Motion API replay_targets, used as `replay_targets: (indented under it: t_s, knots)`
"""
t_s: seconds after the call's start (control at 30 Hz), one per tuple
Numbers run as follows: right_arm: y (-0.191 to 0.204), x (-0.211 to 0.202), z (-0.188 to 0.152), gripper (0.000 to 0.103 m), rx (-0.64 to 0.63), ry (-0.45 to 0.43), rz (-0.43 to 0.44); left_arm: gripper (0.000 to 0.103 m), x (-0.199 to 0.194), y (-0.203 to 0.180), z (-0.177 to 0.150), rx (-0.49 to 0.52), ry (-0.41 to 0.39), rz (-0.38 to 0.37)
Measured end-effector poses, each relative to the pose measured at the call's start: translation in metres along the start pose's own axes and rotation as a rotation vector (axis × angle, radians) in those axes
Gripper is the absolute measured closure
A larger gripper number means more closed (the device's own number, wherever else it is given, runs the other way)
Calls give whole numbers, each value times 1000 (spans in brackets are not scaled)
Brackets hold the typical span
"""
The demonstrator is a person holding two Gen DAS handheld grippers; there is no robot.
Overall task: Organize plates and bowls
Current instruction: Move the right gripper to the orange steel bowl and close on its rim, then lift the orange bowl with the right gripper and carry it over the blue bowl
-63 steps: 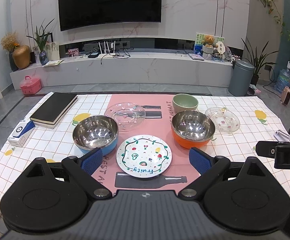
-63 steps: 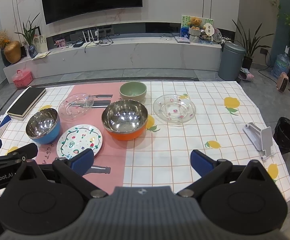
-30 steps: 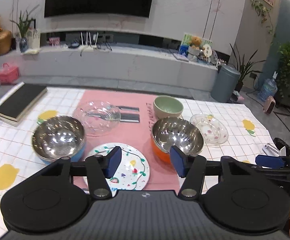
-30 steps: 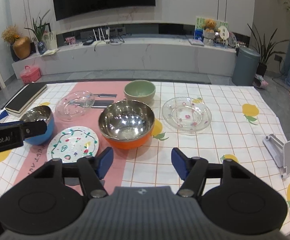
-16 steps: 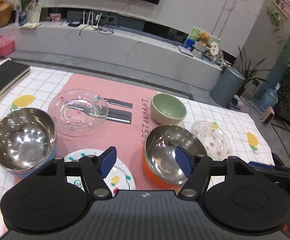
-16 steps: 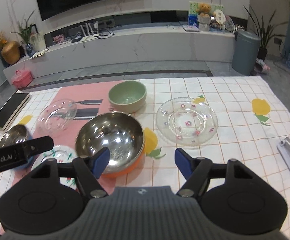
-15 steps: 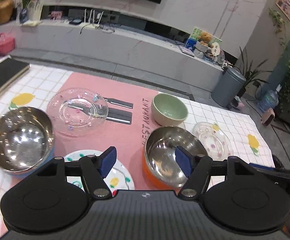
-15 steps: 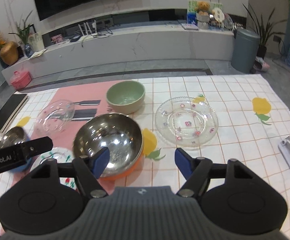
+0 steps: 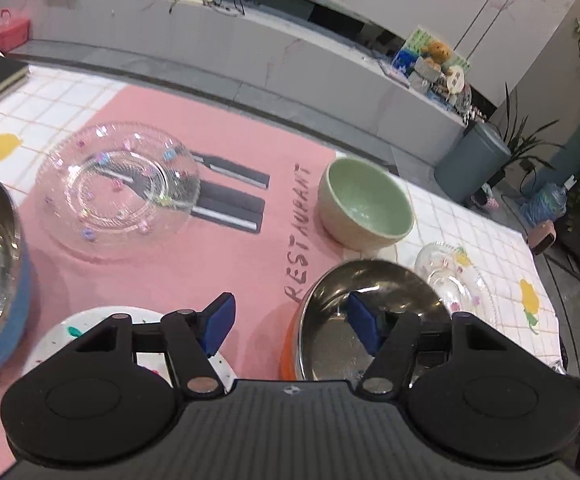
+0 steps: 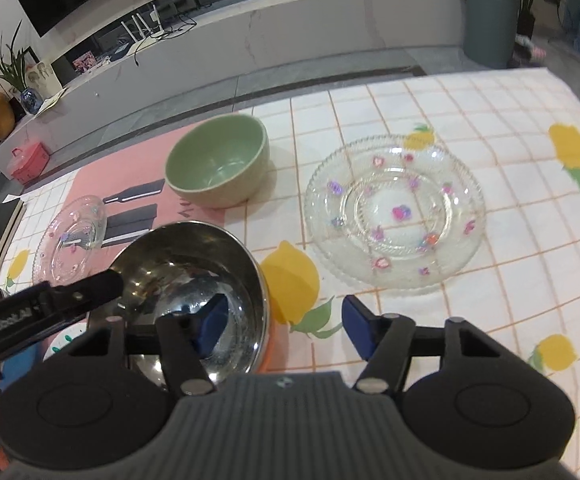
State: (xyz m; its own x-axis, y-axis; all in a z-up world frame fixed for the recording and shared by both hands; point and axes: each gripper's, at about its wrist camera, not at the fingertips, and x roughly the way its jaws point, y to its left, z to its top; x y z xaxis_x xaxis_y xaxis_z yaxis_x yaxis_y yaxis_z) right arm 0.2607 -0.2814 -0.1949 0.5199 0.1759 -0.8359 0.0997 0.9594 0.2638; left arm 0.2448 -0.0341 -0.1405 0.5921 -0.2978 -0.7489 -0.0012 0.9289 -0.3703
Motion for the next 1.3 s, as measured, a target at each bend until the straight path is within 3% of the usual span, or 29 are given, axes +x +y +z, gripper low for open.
replay_targets:
  t_s: [0.07, 0.17, 0.23, 0.37, 0.63, 0.87, 1.3]
  knots:
    - [0, 3, 0, 52, 0, 3, 9, 40, 6, -1, 0, -4, 19, -6]
    - [2, 6, -2, 65, -3, 12, 28, 60, 14, -5, 0, 3, 41, -13]
    - [2, 11, -4, 84, 6, 28, 46, 71, 19, -6, 0, 12, 59, -11]
    - [3, 15, -7, 92, 10, 35, 58, 87, 23, -11, -2, 40, 78, 14]
    - [4, 12, -8, 95, -5, 32, 34, 89, 19, -16, 1, 73, 81, 19]
    - [3, -23, -16, 95, 8, 27, 30, 90, -14, -28, -11, 102, 66, 18]
    - [13, -105, -98, 96, -4, 63, 62, 92, -107, -21, -75, 118, 87, 37]
